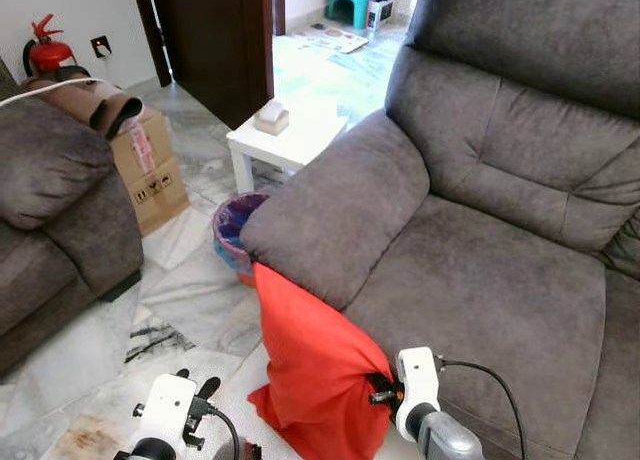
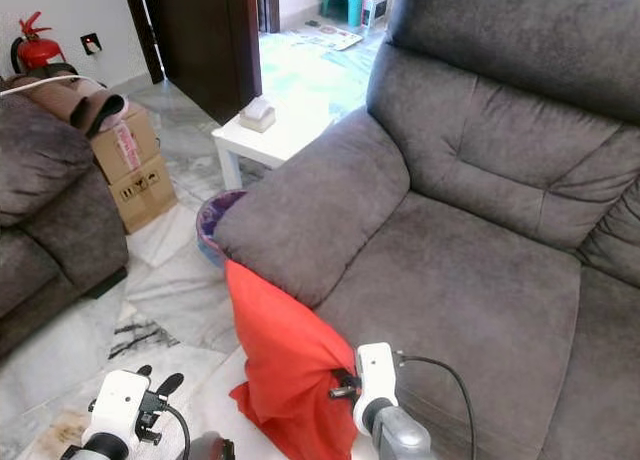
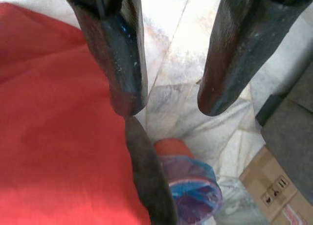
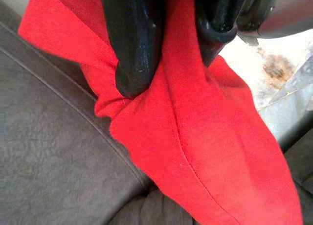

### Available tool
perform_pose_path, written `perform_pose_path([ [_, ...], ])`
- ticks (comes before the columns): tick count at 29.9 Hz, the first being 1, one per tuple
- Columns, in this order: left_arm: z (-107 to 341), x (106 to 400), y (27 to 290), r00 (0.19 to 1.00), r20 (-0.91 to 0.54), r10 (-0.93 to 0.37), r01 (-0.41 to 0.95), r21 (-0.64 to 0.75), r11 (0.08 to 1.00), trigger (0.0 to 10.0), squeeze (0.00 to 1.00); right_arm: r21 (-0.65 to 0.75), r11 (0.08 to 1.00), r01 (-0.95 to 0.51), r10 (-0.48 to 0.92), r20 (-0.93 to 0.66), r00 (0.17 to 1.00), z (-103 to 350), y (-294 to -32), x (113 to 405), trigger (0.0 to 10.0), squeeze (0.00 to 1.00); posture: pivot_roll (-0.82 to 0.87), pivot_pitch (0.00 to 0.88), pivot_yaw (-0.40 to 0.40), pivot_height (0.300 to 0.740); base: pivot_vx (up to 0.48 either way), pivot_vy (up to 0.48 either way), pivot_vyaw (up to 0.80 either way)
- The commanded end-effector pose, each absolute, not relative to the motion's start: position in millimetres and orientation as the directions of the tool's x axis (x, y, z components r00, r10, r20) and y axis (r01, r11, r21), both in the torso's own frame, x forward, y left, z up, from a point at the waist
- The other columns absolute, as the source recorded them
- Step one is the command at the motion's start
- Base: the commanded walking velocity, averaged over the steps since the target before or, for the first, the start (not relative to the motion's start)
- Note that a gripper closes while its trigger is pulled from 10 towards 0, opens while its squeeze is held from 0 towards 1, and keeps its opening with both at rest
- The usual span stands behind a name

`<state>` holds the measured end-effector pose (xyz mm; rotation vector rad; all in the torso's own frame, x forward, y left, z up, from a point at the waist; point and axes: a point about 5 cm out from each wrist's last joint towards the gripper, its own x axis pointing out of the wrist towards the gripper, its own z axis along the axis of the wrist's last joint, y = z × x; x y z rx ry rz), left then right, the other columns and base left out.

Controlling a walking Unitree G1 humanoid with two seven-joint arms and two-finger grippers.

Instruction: Move the pillow to the sofa from floor

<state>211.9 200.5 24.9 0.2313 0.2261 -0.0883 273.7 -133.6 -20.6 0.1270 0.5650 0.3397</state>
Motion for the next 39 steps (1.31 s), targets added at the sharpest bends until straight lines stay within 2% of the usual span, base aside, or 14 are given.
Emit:
perform_pose_path([
  [1,20,208,200,0.966,-0.251,-0.069,0.127,0.222,0.967,10.0,0.0,0.214,0.939,-0.269,0.335,-0.391,0.857,-3,-136,289,10.0,0.0,0.19,0.092,-0.039,0.727,0.0,0.0,0.0],
  [3,20,209,200,0.965,-0.251,-0.072,0.13,0.224,0.966,10.0,0.0,0.21,0.938,-0.274,0.337,-0.387,0.858,-2,-135,290,10.0,0.0,0.2,0.089,-0.038,0.74,0.0,0.0,0.0],
  [18,23,213,202,0.968,-0.24,-0.072,0.128,0.227,0.965,10.0,0.0,0.196,0.949,-0.248,0.307,-0.383,0.871,3,-135,296,10.0,0.0,0.21,0.096,-0.03,0.74,0.0,0.0,0.0],
  [24,24,212,204,0.965,-0.248,-0.083,0.141,0.226,0.964,10.0,0.0,0.162,0.945,-0.284,0.324,-0.349,0.879,11,-132,302,10.0,0.0,0.21,0.103,-0.019,0.74,0.0,0.0,0.0],
  [26,24,212,205,0.954,-0.27,-0.129,0.193,0.227,0.955,10.0,0.0,0.073,0.894,-0.442,0.441,-0.324,0.837,22,-122,309,10.0,0.0,0.2,0.105,-0.01,0.74,0.0,0.0,0.0],
  [28,24,212,205,0.952,-0.275,-0.138,0.203,0.226,0.953,10.0,0.0,0.049,0.878,-0.475,0.464,-0.326,0.824,23,-120,310,10.0,0.0,0.2,0.104,-0.009,0.74,0.0,0.0,0.0],
  [32,32,214,216,0.899,-0.344,-0.27,0.36,0.234,0.903,10.0,0.0,-0.07,0.688,-0.722,0.636,-0.421,0.647,24,-122,305,10.0,0.0,0.2,0.103,-0.009,0.74,0.0,0.0,0.0],
  [37,36,216,222,0.888,-0.356,-0.292,0.385,0.229,0.894,10.0,0.0,-0.08,0.643,-0.762,0.659,-0.449,0.603,22,-124,302,10.0,0.0,0.2,0.105,-0.007,0.74,0.0,0.0,0.0],
  [39,43,217,225,0.836,-0.402,-0.372,0.487,0.232,0.842,10.0,0.0,-0.099,0.537,-0.838,0.692,-0.517,0.504,16,-123,294,10.0,0.0,0.21,0.102,-0.006,0.74,0.0,0.0,0.0],
])
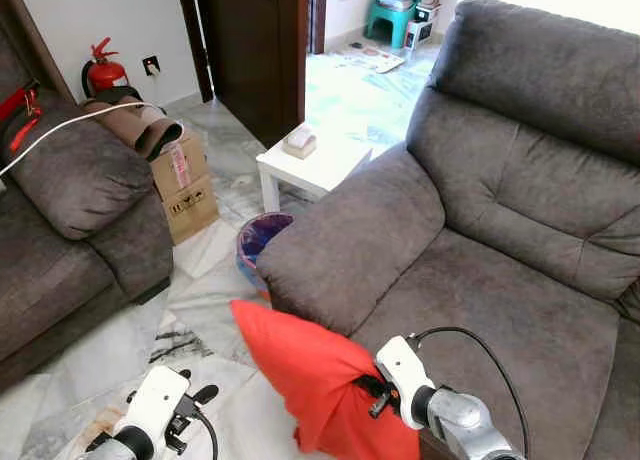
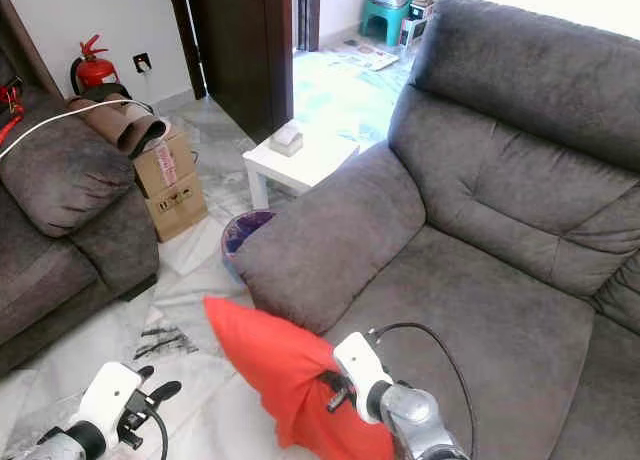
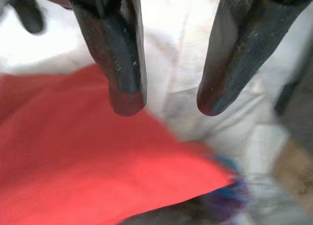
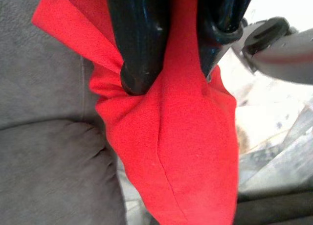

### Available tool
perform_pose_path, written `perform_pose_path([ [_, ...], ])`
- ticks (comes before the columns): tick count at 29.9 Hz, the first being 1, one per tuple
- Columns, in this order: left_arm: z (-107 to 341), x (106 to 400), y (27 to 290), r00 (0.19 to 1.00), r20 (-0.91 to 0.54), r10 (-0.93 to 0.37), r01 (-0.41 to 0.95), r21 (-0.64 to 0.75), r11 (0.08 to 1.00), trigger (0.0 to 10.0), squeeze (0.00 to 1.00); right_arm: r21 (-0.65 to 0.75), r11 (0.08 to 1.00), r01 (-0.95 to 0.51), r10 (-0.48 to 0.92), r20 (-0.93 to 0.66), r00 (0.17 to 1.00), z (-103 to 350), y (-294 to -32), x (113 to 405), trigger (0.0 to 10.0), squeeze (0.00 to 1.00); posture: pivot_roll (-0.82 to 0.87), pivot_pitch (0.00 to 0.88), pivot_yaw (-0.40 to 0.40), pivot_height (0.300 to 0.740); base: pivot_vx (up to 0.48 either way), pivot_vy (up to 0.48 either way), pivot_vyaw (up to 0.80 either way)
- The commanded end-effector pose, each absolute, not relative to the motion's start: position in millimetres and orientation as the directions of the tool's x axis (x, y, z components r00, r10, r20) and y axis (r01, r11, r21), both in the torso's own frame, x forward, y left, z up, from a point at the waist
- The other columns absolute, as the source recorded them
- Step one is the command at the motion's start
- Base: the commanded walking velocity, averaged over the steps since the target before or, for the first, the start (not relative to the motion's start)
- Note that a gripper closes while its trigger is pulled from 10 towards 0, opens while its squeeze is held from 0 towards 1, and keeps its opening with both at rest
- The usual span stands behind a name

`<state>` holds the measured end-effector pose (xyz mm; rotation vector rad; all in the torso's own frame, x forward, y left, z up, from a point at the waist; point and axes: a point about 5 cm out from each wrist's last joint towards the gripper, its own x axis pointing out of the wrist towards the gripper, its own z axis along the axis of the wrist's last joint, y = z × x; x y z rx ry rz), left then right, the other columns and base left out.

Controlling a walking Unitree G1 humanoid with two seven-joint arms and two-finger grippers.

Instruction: Move the pillow to the sofa from floor

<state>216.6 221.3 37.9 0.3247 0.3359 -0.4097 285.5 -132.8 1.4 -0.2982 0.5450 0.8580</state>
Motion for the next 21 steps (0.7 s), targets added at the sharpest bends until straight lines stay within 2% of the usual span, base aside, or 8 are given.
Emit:
perform_pose_path([
  [1,47,215,224,0.798,-0.429,-0.423,0.551,0.239,0.799,10.0,0.0,-0.106,0.48,-0.871,0.701,-0.551,0.454,12,-122,289,10.0,0.0,0.2,0.101,-0.007,0.74,0.0,0.0,0.0],
  [7,55,200,229,0.635,-0.556,-0.536,0.744,0.255,0.618,10.0,0.0,-0.127,0.331,-0.935,0.71,-0.62,0.335,7,-123,280,10.0,0.0,0.21,0.104,-0.005,0.74,0.0,0.0,0.0],
  [13,51,186,236,0.5,-0.657,-0.564,0.831,0.182,0.525,10.0,0.0,-0.135,0.179,-0.974,0.751,-0.622,0.224,10,-117,274,10.0,0.0,0.2,0.106,-0.009,0.74,0.0,0.0,0.0],
  [14,48,185,236,0.49,-0.66,-0.569,0.841,0.188,0.507,10.0,0.05,-0.134,0.15,-0.979,0.754,-0.625,0.201,10,-116,272,10.0,0.0,0.2,0.106,-0.01,0.74,0.0,0.0,0.0],
  [15,46,184,235,0.479,-0.662,-0.576,0.85,0.187,0.492,10.0,0.98,-0.128,0.129,-0.983,0.76,-0.624,0.181,11,-114,271,10.0,0.0,0.2,0.106,-0.01,0.74,0.0,0.0,0.0],
  [16,45,182,234,0.461,-0.668,-0.584,0.86,0.174,0.48,10.0,1.0,-0.118,0.113,-0.987,0.768,-0.619,0.162,12,-113,271,10.0,0.0,0.21,0.106,-0.011,0.74,0.0,0.0,0.0],
  [17,41,177,233,0.401,-0.692,-0.599,0.887,0.13,0.443,8.8,1.0,-0.09,0.082,-0.993,0.788,-0.604,0.119,14,-111,269,10.0,0.0,0.21,0.106,-0.013,0.74,0.0,0.0,0.0],
  [21,34,175,232,0.364,-0.724,-0.586,0.904,0.123,0.409,9.7,1.0,-0.052,0.012,-0.999,0.811,-0.583,0.04,20,-107,267,10.0,0.0,0.2,0.104,-0.015,0.74,0.0,0.0,0.0],
])
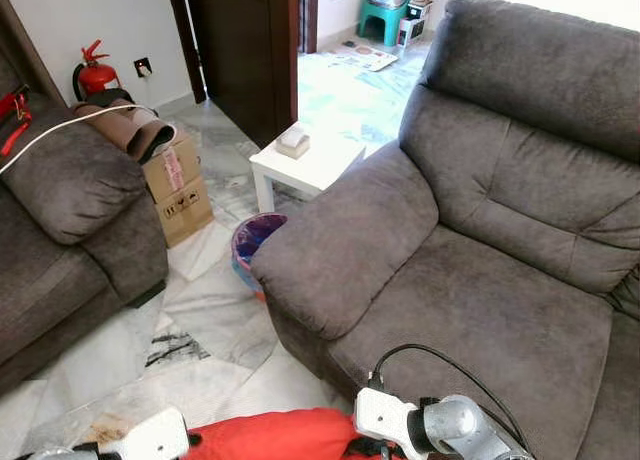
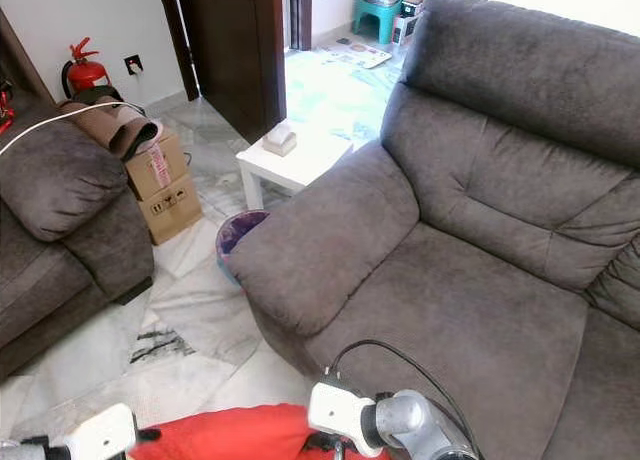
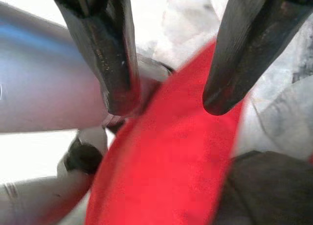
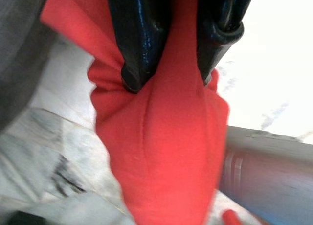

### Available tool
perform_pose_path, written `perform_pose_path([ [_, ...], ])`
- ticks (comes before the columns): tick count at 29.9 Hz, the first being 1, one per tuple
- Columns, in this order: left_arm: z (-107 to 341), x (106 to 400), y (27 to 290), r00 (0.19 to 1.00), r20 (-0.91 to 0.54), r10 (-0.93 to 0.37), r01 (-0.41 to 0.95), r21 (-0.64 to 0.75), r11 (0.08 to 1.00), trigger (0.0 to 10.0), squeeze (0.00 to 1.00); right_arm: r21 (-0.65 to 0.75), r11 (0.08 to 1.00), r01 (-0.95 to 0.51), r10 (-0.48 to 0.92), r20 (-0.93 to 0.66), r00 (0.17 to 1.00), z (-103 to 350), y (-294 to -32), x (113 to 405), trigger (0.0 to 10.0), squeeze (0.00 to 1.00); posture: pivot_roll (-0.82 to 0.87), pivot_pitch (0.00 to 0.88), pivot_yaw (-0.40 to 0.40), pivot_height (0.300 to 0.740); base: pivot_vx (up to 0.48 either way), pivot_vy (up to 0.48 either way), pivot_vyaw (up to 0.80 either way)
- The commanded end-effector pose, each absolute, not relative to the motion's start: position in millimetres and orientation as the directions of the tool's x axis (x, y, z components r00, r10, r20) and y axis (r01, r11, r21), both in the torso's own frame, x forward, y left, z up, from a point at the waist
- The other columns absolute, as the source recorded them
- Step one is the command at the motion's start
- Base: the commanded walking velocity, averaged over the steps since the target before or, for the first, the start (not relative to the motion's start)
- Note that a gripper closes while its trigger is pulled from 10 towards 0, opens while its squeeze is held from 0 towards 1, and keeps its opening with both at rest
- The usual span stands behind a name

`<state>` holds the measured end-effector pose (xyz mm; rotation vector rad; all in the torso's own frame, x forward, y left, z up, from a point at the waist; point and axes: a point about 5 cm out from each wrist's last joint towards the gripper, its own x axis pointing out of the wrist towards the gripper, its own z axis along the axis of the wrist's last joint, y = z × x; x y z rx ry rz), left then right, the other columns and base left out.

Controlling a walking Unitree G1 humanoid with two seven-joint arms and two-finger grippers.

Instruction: Move the pillow to the sofa from floor

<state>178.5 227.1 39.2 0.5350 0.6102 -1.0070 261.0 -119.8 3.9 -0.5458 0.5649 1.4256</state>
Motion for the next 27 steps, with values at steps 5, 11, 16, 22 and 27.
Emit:
perform_pose_path([
  [5,32,181,233,0.386,-0.738,-0.554,0.905,0.185,0.384,10.0,1.0,-0.045,-0.034,-0.998,0.817,-0.577,-0.002,24,-107,267,10.0,0.0,0.19,0.105,-0.015,0.74,0.0,0.0,0.0],
  [11,34,185,242,0.386,-0.759,-0.525,0.915,0.243,0.321,10.0,1.0,-0.02,-0.068,-0.998,0.812,-0.582,-0.044,25,-111,263,10.0,0.0,0.19,0.107,-0.017,0.74,0.0,0.0,0.0],
  [16,34,188,243,0.394,-0.756,-0.522,0.913,0.26,0.313,10.0,1.0,0.018,-0.108,-0.994,0.808,-0.581,-0.098,23,-111,256,10.0,0.0,0.19,0.105,-0.019,0.74,0.0,0.0,0.0],
  [22,26,185,242,0.38,-0.762,-0.524,0.922,0.265,0.283,10.0,1.0,0.04,-0.153,-0.987,0.812,-0.564,-0.149,29,-111,252,10.0,0.0,0.19,0.096,-0.022,0.74,0.0,0.0,0.0],
  [27,20,188,243,0.394,-0.761,-0.515,0.915,0.274,0.296,10.0,1.0,0.066,-0.207,-0.976,0.811,-0.546,-0.208,32,-110,246,10.0,0.0,0.19,0.089,-0.028,0.74,0.0,0.0,0.0],
])
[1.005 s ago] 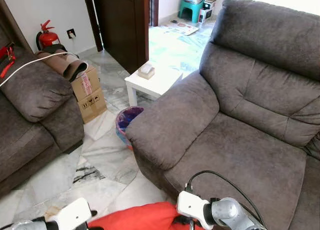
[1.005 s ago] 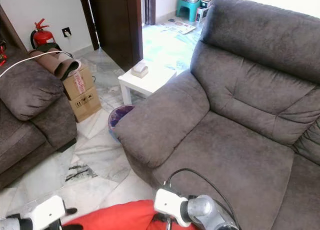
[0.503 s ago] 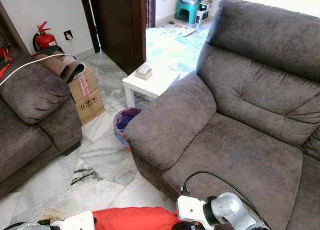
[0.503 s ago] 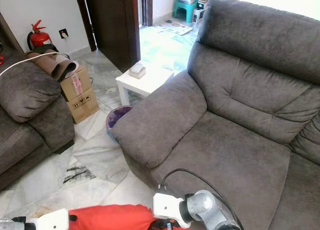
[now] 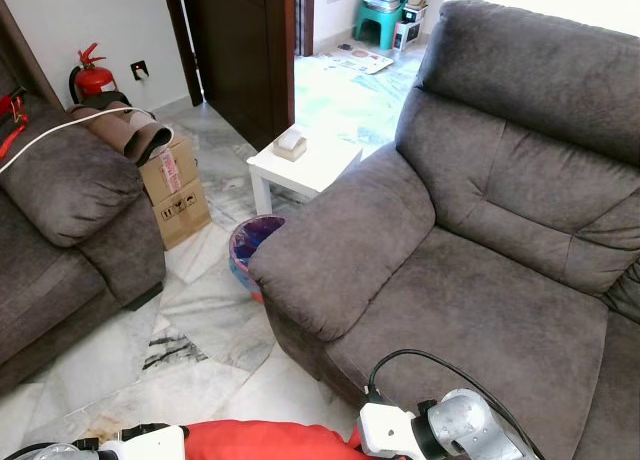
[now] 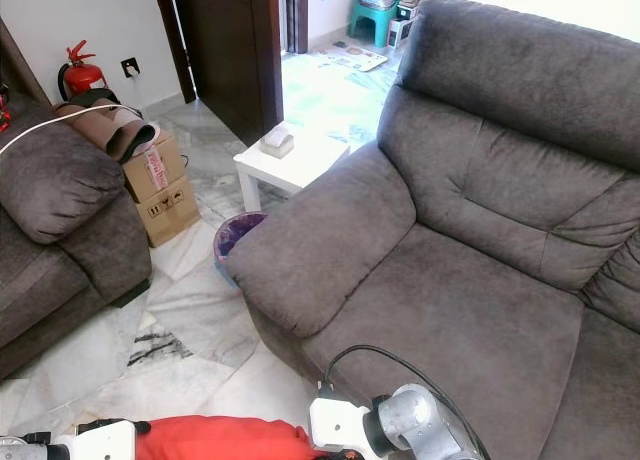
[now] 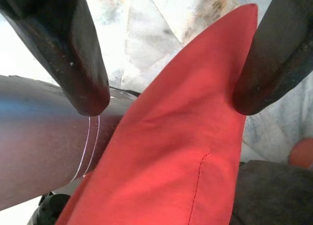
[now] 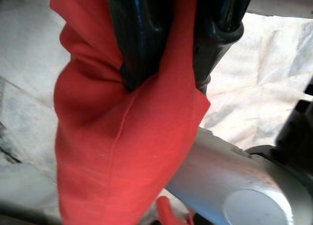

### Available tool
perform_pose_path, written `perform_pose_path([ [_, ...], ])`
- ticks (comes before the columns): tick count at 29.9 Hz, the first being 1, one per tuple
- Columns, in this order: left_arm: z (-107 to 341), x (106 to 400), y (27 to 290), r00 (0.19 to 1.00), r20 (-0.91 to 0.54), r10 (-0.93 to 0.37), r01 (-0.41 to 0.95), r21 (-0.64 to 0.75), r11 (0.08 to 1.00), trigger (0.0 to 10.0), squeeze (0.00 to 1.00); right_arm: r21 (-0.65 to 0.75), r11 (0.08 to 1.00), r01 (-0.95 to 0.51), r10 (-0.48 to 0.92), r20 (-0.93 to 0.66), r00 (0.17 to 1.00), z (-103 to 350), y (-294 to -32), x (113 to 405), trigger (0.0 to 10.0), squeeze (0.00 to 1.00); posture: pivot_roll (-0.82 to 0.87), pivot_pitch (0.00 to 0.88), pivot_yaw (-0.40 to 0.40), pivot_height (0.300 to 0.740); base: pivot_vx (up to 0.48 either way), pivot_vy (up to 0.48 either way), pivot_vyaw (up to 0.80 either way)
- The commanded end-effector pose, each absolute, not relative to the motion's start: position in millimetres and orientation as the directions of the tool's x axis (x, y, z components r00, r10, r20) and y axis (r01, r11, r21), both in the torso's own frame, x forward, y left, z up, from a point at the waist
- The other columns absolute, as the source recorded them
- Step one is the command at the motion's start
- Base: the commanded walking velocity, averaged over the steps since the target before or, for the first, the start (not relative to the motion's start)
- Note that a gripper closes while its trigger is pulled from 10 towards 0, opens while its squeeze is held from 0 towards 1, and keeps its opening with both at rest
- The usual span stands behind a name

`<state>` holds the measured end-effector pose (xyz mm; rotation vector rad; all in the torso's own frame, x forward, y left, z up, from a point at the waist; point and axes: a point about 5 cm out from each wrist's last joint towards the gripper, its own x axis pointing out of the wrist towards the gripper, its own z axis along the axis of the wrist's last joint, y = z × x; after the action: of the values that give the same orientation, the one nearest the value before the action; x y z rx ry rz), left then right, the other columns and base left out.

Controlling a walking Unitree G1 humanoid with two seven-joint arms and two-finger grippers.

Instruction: Move the pillow to the sofa from floor

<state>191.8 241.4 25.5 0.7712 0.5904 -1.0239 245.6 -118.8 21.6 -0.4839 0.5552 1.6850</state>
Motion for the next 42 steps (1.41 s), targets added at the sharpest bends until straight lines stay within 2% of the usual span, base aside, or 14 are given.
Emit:
perform_pose_path([
  [1,20,188,243,0.394,-0.761,-0.515,0.915,0.275,0.295,10.0,1.0,0.067,-0.211,-0.975,0.809,-0.547,-0.213,33,-110,246,10.0,0.0,0.19,0.089,-0.028,0.74,0.0,0.0,0.0],
  [5,17,190,243,0.419,-0.756,-0.503,0.907,0.32,0.274,10.0,1.0,0.079,-0.239,-0.968,0.806,-0.54,-0.243,36,-112,242,10.0,0.0,0.18,0.085,-0.028,0.74,0.0,0.0,0.0],
  [8,20,201,249,0.5,-0.735,-0.457,0.866,0.415,0.28,10.0,1.0,0.083,-0.244,-0.966,0.801,-0.544,-0.248,38,-114,242,10.0,0.0,0.18,0.091,-0.031,0.74,0.0,0.0,0.0],
  [9,24,207,251,0.544,-0.713,-0.442,0.839,0.463,0.287,10.0,0.2,0.087,-0.243,-0.966,0.8,-0.545,-0.25,38,-115,241,10.0,0.0,0.18,0.093,-0.032,0.74,0.0,0.0,0.0],
  [10,26,210,252,0.566,-0.695,-0.444,0.825,0.483,0.295,10.0,0.0,0.088,-0.242,-0.966,0.8,-0.545,-0.25,38,-115,240,10.0,0.0,0.18,0.098,-0.033,0.74,0.0,0.0,0.0],
  [12,28,212,252,0.58,-0.682,-0.446,0.814,0.496,0.3,10.0,0.0,0.088,-0.242,-0.966,0.8,-0.545,-0.25,38,-115,240,10.0,0.0,0.18,0.098,-0.033,0.74,0.0,0.0,0.0],
  [14,28,217,248,0.602,-0.635,-0.484,0.798,0.449,0.403,10.0,0.0,0.09,-0.239,-0.967,0.826,-0.504,-0.251,44,-109,238,10.0,0.0,0.18,0.105,-0.036,0.74,0.0,0.0,0.0],
  [17,23,214,246,0.58,-0.639,-0.505,0.813,0.413,0.411,10.0,0.0,0.085,-0.239,-0.967,0.822,-0.512,-0.249,45,-110,237,10.0,0.0,0.18,0.108,-0.039,0.74,0.0,0.0,0.0],
  [23,10,200,227,0.453,-0.643,-0.617,0.889,0.271,0.37,10.0,0.0,0.085,-0.238,-0.968,0.811,-0.53,-0.246,49,-118,238,10.0,0.0,0.17,0.113,-0.045,0.74,0.0,0.0,0.0],
  [30,6,199,223,0.428,-0.63,-0.649,0.899,0.225,0.375,10.0,0.0,0.092,-0.237,-0.967,0.813,-0.527,-0.249,56,-122,234,10.0,0.0,0.15,0.117,-0.049,0.74,0.0,0.0,0.0],
  [37,4,180,220,0.238,-0.675,-0.698,0.96,0.056,0.273,10.0,0.0,0.091,-0.208,-0.974,0.81,-0.543,-0.224,57,-127,238,10.0,0.0,0.16,0.117,-0.054,0.74,0.0,0.0,0.0],
  [38,1,169,222,0.148,-0.708,-0.691,0.977,-0.002,0.211,10.0,0.0,0.093,-0.205,-0.974,0.809,-0.544,-0.222,57,-127,237,10.0,0.0,0.16,0.118,-0.055,0.74,0.0,0.0,0.0],
  [40,1,164,223,0.103,-0.718,-0.688,0.983,-0.031,0.18,10.0,0.0,0.094,-0.204,-0.975,0.809,-0.545,-0.222,57,-127,237,10.0,0.0,0.16,0.118,-0.054,0.74,0.0,0.0,0.0],
  [42,0,166,224,0.11,-0.735,-0.669,0.985,-0.01,0.173,10.0,0.0,0.097,-0.203,-0.974,0.808,-0.545,-0.222,56,-127,236,10.0,0.0,0.16,0.119,-0.053,0.74,0.0,0.0,0.0],
])
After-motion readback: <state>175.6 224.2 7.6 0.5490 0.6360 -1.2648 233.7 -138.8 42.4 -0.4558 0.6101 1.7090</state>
